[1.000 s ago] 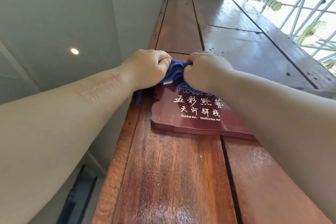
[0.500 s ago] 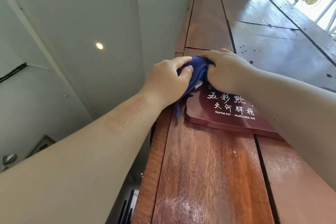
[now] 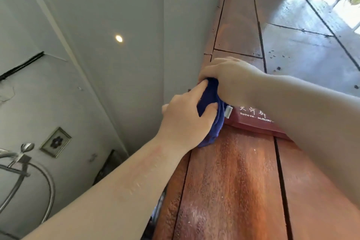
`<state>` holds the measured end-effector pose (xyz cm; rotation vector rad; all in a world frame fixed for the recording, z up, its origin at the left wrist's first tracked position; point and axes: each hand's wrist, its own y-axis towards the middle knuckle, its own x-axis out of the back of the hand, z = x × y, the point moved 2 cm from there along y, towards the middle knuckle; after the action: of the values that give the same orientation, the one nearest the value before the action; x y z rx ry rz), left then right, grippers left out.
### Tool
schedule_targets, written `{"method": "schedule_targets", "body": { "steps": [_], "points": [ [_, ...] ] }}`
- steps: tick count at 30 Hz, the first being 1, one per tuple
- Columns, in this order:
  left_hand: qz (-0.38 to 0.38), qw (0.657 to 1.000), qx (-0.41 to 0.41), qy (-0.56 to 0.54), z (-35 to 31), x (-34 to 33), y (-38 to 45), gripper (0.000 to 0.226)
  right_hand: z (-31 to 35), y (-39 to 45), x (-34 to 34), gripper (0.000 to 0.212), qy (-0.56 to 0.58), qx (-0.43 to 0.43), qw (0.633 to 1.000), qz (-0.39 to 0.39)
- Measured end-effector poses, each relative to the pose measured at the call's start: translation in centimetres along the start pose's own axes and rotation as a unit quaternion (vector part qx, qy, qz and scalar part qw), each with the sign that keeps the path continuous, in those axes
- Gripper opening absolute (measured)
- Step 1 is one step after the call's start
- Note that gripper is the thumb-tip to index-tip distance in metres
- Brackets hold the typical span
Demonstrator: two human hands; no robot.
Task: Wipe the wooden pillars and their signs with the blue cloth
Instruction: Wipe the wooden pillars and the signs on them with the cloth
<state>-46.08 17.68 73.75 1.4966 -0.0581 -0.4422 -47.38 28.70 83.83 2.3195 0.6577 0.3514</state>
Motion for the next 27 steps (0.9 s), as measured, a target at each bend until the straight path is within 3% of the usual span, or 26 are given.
{"method": "schedule_targets", "body": {
  "steps": [3, 7, 16, 23, 27],
  "points": [
    [0.011, 1.000, -0.007, 0.010, -0.4, 0.6, -2.0, 0.056, 0.9, -3.0, -0.9, 0.050, 0.033, 0.008, 0.998, -0.061],
    [0.009, 0.998, -0.019, 0.051, -0.8, 1.2, -3.0, 0.059, 1.6, -6.6, -1.7, 0.054, 0.082, -0.050, 0.986, -0.134],
    [0.113, 0.979, -0.101, 0.138, -1.2, 2.3, -5.1, 0.057, 3.7, -14.4, -3.3, 0.056, 0.118, -0.125, 0.974, -0.144],
    [0.099, 0.964, -0.166, 0.182, -2.2, 1.4, -0.9, 0.040, 1.7, -13.6, -3.1, 0.041, 0.077, -0.204, 0.955, -0.200],
    [0.085, 0.941, -0.243, 0.219, -2.6, -0.1, 0.1, 0.039, 0.3, -14.3, -3.5, 0.034, 0.070, -0.182, 0.958, -0.210]
  ]
}}
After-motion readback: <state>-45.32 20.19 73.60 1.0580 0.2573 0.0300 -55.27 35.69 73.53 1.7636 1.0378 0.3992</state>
